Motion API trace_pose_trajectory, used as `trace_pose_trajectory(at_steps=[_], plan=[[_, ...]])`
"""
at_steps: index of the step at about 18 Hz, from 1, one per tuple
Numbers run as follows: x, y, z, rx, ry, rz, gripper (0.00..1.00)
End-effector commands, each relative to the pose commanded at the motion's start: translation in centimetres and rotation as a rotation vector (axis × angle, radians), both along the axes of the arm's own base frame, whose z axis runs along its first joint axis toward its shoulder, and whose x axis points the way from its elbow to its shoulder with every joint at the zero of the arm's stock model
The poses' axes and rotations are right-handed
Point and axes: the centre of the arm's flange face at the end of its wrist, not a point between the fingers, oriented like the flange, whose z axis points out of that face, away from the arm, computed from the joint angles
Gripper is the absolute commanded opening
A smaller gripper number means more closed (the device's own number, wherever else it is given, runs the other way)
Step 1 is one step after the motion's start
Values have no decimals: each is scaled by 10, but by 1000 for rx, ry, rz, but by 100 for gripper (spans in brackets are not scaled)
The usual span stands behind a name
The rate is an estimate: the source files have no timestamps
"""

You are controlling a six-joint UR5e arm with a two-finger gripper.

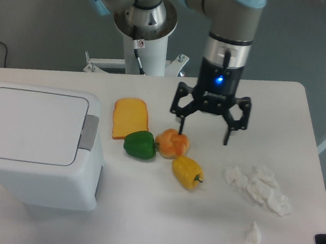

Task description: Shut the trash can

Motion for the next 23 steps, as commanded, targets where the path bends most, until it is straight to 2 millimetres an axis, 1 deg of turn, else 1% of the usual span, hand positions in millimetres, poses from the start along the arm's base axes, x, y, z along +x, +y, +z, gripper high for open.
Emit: trace_pose_trajectory(at_steps=[5, 11, 14, 15, 19, 23], plan=[[-15, -17, 1, -17, 42, -27, 100], [-19, -25, 3, -40, 95, -93, 100], [-28, -38, 0, -59, 127, -135, 100], [-28, -39, -2, -65, 132, -152, 100], [-34, -50, 0, -92, 182, -204, 100], [-34, -50, -2, -94, 185, -216, 100]])
